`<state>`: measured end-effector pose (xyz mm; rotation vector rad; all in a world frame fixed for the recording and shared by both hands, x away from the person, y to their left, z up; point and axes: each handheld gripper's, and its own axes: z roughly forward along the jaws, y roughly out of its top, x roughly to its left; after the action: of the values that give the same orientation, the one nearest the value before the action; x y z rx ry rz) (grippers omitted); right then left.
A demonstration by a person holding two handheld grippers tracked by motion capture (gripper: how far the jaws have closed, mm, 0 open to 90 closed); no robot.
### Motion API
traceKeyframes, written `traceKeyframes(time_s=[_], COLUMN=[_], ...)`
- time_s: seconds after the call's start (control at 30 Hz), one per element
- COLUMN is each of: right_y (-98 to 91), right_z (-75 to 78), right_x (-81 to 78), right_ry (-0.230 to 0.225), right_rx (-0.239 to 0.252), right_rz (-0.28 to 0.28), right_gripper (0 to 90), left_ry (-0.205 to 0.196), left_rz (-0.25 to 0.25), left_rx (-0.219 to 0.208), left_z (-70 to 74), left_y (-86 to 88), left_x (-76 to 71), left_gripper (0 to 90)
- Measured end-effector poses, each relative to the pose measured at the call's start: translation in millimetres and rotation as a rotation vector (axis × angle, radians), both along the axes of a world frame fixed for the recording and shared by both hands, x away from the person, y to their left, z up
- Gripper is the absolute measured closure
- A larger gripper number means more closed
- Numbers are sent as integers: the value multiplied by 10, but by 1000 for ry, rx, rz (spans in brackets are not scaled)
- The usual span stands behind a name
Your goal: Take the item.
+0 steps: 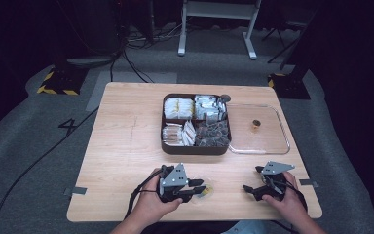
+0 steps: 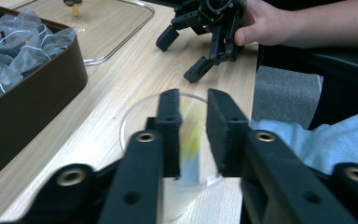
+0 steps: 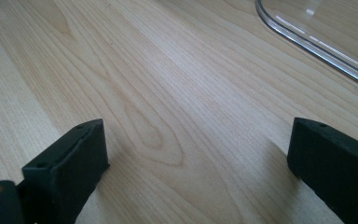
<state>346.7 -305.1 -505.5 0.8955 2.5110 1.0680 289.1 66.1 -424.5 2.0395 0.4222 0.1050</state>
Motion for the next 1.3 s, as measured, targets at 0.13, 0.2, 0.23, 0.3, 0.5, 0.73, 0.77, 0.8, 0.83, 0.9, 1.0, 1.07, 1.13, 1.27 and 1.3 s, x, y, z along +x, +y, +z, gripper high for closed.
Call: traceKeyframes(time_s=[0.13, 0.2, 0.23, 0.3, 0.5, 0.73, 0.77, 0.8, 0.83, 0.9, 1.0, 1.07, 1.13, 1.27, 1.3], right_y=[0, 0, 0, 0, 0, 12, 16, 19, 22, 30, 37, 46, 45, 42, 41], right_z=[0, 0, 0, 0, 0, 0, 1, 0, 0, 0, -2, -3, -3, -3, -3], right_x=[0, 0, 0, 0, 0, 2, 6, 10, 15, 23, 36, 45, 46, 47, 47], right_ry=[0, 0, 0, 0, 0, 3, 4, 3, 4, 5, 10, 12, 12, 12, 12], right_rx=[0, 0, 0, 0, 0, 0, 0, 0, -1, 0, -8, -11, -11, -11, -10], right_rz=[0, 0, 0, 0, 0, -10, -14, -14, -13, -17, 2, 8, 10, 14, 16], right_gripper=[50, 51, 51, 51, 50, 49, 48, 47, 45, 40, 11, 4, 4, 4, 4], left_ry=[-2, -3, -1, -7, -29, -30, -26, -24, -21, -11, -9, -6, -10, 3, 6], left_rz=[11, 12, 16, 21, 71, 158, 169, 180, 191, 211, 238, 248, 271, 308, 316], left_rx=[-17, -19, -21, -25, -5, 56, 66, 87, 111, 158, 178, 182, 190, 206, 211], left_z=[4, 7, 9, 15, 71, 171, 176, 182, 183, 179, 165, 153, 141, 101, 87], left_y=[8, 16, 19, 25, 79, 268, 290, 321, 351, 409, 504, 573, 646, 805, 843], left_x=[6, 12, 13, 17, 40, 53, 52, 50, 43, 23, 2, -4, -15, -16, -12], left_gripper=[652, 632, 618, 587, 463, 385, 370, 362, 356, 353, 340, 321, 309, 293, 289])
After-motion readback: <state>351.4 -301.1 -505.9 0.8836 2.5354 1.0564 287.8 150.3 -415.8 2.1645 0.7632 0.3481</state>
